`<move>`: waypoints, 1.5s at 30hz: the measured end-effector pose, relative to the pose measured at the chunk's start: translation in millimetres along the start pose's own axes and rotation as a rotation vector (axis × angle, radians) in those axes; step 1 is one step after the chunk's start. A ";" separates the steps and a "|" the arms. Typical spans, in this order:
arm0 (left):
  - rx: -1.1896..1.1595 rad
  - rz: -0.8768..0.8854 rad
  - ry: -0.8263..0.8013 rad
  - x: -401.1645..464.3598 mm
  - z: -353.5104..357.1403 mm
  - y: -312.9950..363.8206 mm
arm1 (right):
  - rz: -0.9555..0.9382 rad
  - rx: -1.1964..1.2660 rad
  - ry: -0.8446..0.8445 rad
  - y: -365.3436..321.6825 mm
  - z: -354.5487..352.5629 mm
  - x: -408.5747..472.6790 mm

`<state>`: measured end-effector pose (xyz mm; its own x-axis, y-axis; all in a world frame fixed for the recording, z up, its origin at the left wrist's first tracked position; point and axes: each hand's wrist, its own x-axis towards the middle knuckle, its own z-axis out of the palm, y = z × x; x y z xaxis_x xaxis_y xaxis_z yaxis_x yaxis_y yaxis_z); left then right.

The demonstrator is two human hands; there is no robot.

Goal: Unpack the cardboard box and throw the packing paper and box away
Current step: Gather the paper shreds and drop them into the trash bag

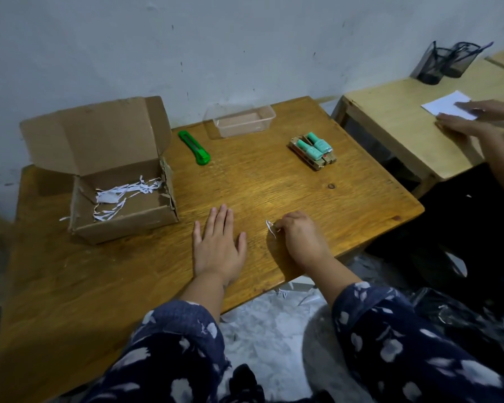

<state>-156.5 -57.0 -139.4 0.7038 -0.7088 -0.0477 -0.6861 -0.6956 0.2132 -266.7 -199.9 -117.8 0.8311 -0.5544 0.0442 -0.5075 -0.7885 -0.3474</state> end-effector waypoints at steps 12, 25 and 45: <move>0.035 -0.005 -0.027 -1.3 0.6 2.2 | 0.023 0.049 -0.112 -29.8 -9.5 15.7; 0.009 -0.020 -0.063 1.0 -1.5 1.8 | 0.565 0.613 0.071 -6.4 -21.4 7.8; -0.009 0.454 -0.201 59.2 30.6 217.1 | 1.165 0.304 0.414 232.5 -105.5 -190.3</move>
<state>-269.4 -253.5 -125.8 0.2838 -0.9493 -0.1350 -0.9131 -0.3106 0.2642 -566.9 -305.8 -108.2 -0.2303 -0.9596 -0.1617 -0.7687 0.2813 -0.5744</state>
